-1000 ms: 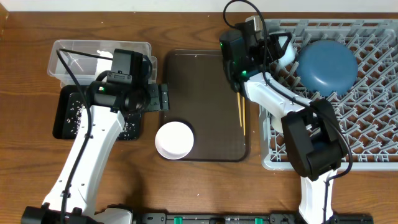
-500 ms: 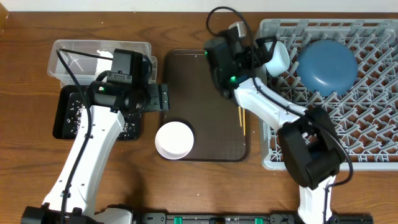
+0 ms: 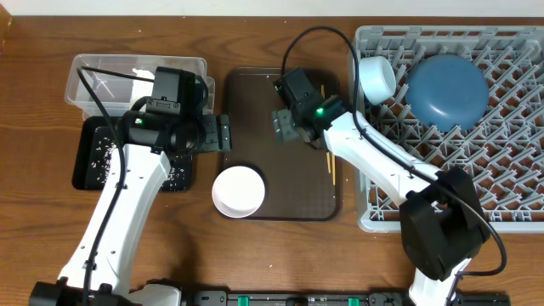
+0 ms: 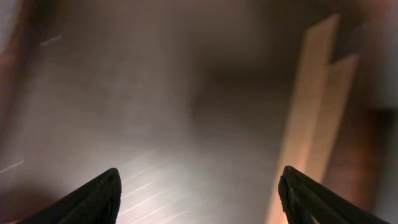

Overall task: Sort waste into correct bins and load items into the dishwasher rack
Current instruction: 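Move the right gripper to the pink-white bowl and grasp its rim, then lift the pink-white bowl and carry it into the rack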

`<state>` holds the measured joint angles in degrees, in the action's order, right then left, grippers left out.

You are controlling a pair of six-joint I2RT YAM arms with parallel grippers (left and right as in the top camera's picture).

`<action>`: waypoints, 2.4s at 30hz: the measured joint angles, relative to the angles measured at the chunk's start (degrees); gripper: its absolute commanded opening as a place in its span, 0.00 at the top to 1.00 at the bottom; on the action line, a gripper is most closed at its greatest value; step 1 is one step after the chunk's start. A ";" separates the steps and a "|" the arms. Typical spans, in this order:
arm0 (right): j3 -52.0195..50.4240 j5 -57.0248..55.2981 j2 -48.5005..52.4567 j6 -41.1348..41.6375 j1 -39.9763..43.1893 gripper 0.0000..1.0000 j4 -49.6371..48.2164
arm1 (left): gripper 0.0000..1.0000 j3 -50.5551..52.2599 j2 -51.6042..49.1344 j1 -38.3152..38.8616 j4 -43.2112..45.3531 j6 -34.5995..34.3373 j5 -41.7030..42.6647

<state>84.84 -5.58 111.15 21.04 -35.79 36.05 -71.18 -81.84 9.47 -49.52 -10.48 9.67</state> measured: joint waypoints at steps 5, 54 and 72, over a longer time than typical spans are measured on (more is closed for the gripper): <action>-1.57 16.50 0.79 5.88 -1.53 0.32 0.33 | 0.11 0.00 0.00 0.00 0.00 0.00 -0.02; -7.72 -38.36 -33.07 11.41 14.10 0.99 20.33 | 0.11 0.00 0.00 0.00 0.00 0.00 -0.02; -7.72 -66.53 -9.79 -2.91 13.05 0.99 18.75 | 0.11 0.00 0.00 0.00 0.00 0.00 -0.02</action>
<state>77.12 -72.12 101.36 18.13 -22.74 54.81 -71.18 -81.84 9.47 -49.52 -10.48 9.65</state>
